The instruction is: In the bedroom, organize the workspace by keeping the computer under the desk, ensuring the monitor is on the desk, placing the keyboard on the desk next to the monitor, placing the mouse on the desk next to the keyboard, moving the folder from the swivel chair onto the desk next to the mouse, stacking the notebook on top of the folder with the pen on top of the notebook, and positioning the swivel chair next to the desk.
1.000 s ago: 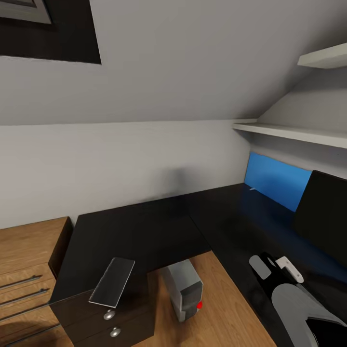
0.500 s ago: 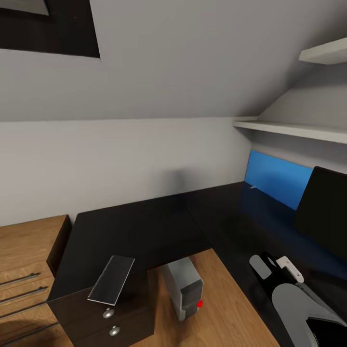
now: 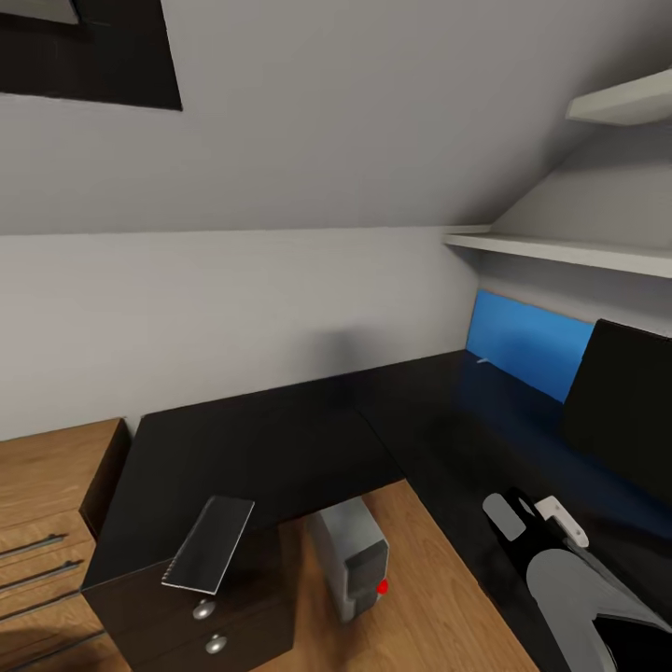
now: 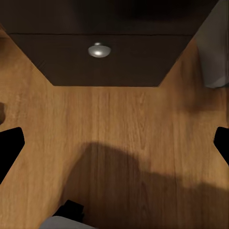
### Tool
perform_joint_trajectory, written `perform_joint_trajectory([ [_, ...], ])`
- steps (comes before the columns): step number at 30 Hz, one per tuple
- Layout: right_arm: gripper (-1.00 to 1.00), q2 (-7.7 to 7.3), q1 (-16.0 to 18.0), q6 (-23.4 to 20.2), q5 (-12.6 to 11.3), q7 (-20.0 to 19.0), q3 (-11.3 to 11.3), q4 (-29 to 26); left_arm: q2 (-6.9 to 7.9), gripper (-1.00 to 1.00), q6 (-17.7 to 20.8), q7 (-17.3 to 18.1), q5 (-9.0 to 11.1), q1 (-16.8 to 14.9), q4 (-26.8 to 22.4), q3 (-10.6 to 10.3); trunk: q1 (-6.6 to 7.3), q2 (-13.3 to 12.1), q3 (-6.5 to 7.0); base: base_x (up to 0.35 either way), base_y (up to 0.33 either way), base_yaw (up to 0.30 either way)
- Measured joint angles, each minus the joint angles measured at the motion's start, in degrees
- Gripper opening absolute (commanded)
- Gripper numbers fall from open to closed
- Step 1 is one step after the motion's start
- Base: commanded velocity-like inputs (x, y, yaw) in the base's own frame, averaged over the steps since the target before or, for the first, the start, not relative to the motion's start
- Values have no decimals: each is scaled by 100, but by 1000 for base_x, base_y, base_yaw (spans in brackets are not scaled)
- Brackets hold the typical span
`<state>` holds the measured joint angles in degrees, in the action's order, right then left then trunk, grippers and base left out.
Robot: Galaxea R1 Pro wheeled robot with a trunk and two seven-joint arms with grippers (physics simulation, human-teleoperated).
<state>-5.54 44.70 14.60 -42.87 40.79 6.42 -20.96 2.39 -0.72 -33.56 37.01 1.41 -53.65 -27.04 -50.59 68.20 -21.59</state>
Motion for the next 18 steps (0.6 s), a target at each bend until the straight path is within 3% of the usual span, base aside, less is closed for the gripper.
perform_joint_trajectory([
  [18,-100,5,1,-4,3,3,-10,-7,0,100,0,0,0,1,-2,2,0,0,0,0,0,-12],
])
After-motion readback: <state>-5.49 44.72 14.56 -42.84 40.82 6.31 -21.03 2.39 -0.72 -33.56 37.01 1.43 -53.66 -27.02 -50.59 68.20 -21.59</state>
